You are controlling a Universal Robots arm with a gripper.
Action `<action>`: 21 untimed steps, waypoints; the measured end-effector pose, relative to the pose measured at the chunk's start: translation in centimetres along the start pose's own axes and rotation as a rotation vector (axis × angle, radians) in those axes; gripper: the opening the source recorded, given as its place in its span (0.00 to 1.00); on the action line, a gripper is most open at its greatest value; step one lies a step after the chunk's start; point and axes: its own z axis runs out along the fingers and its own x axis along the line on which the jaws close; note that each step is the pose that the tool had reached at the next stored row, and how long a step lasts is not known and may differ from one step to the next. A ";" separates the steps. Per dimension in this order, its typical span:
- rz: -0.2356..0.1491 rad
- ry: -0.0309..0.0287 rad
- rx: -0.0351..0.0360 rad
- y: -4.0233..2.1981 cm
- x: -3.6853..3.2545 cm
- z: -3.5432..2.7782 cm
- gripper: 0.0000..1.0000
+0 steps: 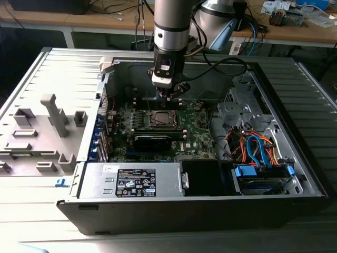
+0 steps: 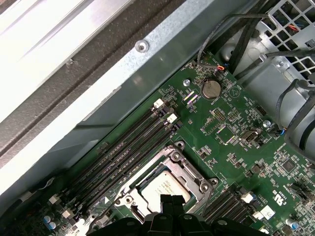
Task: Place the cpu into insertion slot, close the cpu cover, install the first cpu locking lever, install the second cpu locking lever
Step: 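Install the first cpu locking lever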
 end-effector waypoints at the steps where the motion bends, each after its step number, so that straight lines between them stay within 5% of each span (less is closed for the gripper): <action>1: 0.000 0.0000 0.0000 0.00 0.00 0.00 0.11; 21: -0.012 -0.0002 -0.0002 0.00 0.00 0.00 0.11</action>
